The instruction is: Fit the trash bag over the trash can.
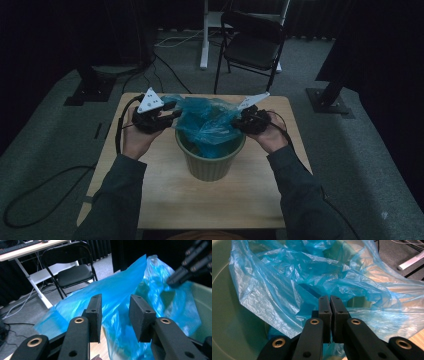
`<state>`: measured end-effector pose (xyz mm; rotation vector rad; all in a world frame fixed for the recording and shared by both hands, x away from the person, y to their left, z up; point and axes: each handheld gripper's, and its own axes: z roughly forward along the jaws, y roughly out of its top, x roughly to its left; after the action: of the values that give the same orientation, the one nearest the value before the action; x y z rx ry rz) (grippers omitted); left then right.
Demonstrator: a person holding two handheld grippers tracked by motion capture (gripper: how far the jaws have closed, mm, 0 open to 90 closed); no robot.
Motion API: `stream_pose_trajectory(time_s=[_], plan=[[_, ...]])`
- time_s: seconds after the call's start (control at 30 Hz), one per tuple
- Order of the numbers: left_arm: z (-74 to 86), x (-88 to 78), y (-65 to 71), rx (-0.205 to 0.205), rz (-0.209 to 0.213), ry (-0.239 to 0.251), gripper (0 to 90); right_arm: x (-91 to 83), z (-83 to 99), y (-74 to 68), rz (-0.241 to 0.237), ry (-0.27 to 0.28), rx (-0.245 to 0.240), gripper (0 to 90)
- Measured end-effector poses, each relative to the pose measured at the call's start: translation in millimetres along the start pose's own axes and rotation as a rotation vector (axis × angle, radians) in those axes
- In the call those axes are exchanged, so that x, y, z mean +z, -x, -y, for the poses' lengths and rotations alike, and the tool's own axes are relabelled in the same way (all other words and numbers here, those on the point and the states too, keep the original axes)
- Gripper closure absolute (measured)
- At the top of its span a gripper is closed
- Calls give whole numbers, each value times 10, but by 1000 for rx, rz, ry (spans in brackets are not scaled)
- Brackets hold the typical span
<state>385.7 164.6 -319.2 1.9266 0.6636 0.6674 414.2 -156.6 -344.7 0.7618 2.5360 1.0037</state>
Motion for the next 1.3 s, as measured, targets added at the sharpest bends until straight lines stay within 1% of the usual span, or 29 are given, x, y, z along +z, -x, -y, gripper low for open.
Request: stream_pose_trajectory(time_s=[0.17, 0.2, 0.23, 0.33, 0.47, 0.53, 0.63, 0.67, 0.7, 0.73, 0.83, 1.0, 1.07, 1.17, 1.2, 1.23, 1.3], plan=[[-63, 160, -76, -17, -20, -23, 644, -20, 11, -53, -9, -6, -21, 880], [-63, 160, -76, -17, -20, -23, 648, -20, 11, -53, -9, -6, -21, 880], [-69, 225, -108, -21, -29, -42, 648, -26, 14, -64, -11, -7, -26, 880], [-64, 329, -160, -33, -42, -70, 674, -47, 25, -81, -12, -13, -38, 880], [-52, 422, -220, -58, -57, -83, 707, -63, 34, -88, -12, -15, -46, 880], [-53, 444, -246, -63, -58, -80, 737, -68, 35, -96, -13, -15, -50, 880], [-59, 452, -263, -62, -68, -79, 827, -70, 36, -104, -16, -17, -56, 880], [-57, 456, -292, -76, -70, -71, 827, -70, 37, -108, -16, -18, -57, 880], [-52, 458, -310, -85, -74, -70, 878, -69, 41, -114, -18, -19, -62, 880], [-45, 462, -330, -94, -80, -70, 897, -68, 42, -119, -19, -22, -63, 880], [-20, 476, -391, -114, -90, -80, 899, -69, 47, -132, -19, -27, -71, 880], [5, 493, -439, -112, -117, -98, 897, -86, 54, -143, -22, -30, -76, 880], [10, 493, -455, -116, -126, -96, 871, -94, 59, -144, -21, -32, -78, 880], [10, 486, -455, -115, -132, -93, 750, -96, 81, -139, -24, -32, -75, 880], [8, 473, -446, -115, -142, -86, 750, -96, 81, -139, -24, -32, -75, 880], [6, 442, -438, -119, -123, -59, 641, -93, 98, -128, -24, -34, -68, 880], [3, 415, -421, -110, -108, -34, 574, -89, 107, -117, -25, -34, -67, 880]])
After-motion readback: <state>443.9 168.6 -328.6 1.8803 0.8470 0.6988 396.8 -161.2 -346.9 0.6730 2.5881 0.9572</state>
